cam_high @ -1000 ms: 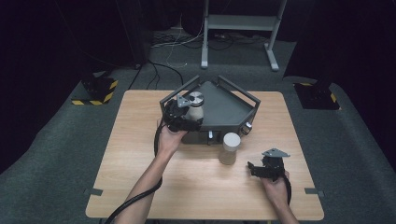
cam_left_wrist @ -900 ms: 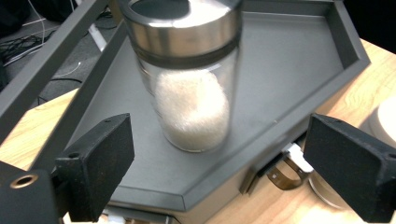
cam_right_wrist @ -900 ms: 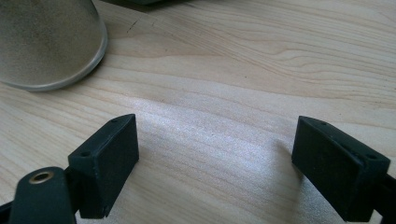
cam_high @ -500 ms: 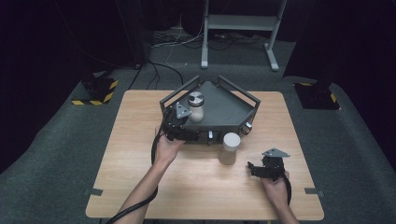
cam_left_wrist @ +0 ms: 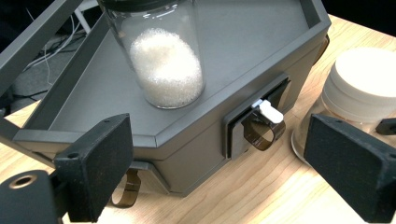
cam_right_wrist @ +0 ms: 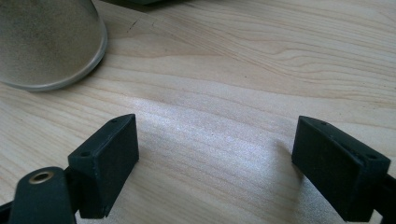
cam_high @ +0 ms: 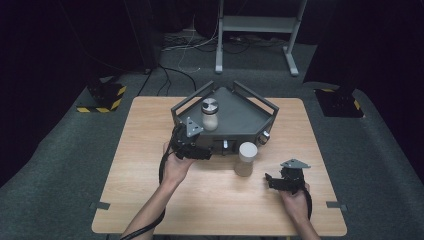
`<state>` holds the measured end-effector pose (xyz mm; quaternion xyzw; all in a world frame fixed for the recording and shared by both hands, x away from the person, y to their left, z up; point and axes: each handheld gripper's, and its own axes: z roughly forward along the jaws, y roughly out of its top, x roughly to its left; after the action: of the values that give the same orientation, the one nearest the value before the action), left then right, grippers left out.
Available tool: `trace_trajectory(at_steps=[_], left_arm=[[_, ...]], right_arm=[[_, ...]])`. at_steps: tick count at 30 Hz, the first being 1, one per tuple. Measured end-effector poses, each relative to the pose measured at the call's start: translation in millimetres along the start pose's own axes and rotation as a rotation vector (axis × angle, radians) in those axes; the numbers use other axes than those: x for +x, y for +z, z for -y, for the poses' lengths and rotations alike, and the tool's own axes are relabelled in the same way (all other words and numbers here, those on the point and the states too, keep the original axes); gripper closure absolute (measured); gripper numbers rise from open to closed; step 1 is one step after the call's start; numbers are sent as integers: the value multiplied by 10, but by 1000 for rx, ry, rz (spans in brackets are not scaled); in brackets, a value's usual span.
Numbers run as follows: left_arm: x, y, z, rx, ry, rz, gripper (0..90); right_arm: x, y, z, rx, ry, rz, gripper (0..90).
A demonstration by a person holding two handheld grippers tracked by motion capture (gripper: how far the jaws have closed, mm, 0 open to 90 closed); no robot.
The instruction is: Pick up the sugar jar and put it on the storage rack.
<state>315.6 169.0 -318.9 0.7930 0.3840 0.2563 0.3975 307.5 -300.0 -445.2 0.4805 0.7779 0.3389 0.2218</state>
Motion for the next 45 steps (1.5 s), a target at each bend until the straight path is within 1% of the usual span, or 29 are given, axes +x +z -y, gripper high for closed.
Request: trace_trajectory(at_steps=[4,8,14,22,33,36,40,45], left_arm=[[-13,-39,69,-8,-3,0,85],[-37,-58,134,-3,5,-4,85],[-54,-64,231,-3,0,-6,85],[-43,-80,351,-11,-29,-10,86],[-46,-32,505,2,-50,-9,85],[-45,-6,536,13,-54,-6,85],[-60,34,585,17,-56,-6,85],[-78,111,655,30,-66,-4,85]], right_arm=[[-2,0,0,0,-2,0,142],[-2,0,1,0,-2,0,142],[-1,0,1,0,-2,0,142],[-1,1,1,-1,-1,0,142],[-2,1,1,0,-2,0,142],[-2,1,1,-1,-2,0,142],[-2,1,0,0,-1,0,141],[-2,1,0,0,-1,0,142]])
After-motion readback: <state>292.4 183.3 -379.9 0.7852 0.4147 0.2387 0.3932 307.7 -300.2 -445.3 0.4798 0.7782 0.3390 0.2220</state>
